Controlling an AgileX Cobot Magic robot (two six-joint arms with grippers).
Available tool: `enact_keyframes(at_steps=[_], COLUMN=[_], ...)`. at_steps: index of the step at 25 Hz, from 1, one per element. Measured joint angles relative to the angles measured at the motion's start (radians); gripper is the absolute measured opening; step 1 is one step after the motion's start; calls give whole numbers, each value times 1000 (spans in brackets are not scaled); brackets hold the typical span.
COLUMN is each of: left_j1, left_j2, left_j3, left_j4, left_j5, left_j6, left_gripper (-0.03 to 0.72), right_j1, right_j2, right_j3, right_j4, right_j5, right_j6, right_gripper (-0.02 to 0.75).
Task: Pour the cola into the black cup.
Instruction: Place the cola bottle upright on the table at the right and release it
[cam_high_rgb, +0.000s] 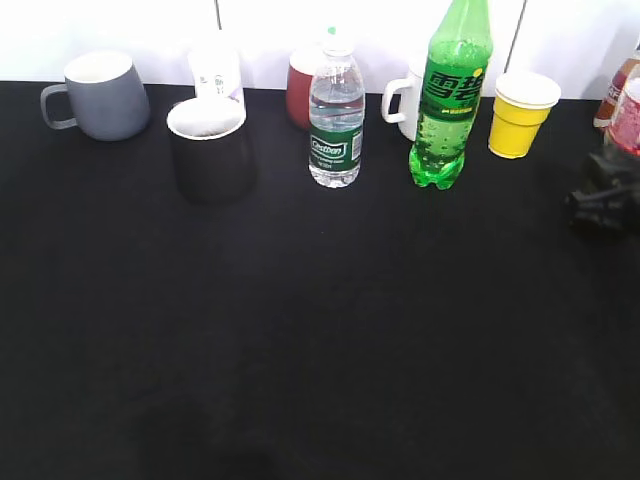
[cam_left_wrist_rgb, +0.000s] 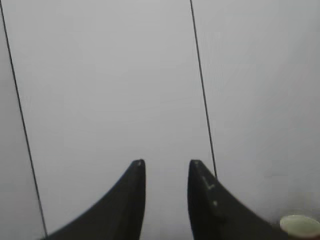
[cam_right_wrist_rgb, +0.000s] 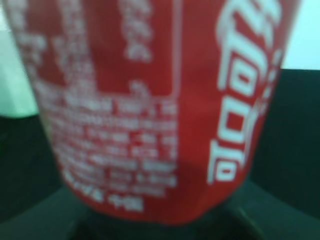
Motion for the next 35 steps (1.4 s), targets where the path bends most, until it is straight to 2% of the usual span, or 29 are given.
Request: enact_keyframes(at_steps=[8, 10, 12, 27, 31, 35], left_j1=[0, 0, 0, 0, 0, 0], left_j2=[-8, -8, -8, -6, -6, -6], left_j3=[0, 0, 0, 0, 0, 0], left_j4=[-8, -8, -8, -8, -8, -8], left_j5=[62, 62, 63, 60, 31, 21], left_j6=[0, 0, 0, 0, 0, 0], left_gripper=[208, 209, 209, 209, 209, 209], right_j1=[0, 0, 0, 0, 0, 0], right_j2=[6, 6, 6, -33, -33, -33], right_j3=[-16, -16, -16, 59, 25, -16], right_j4=[6, 6, -2, -7, 51, 41], right_j5=[10, 10, 10, -5, -3, -3], right_j6=[-1, -1, -1, 30, 36, 36], right_gripper=[357, 429, 452, 456, 558, 567])
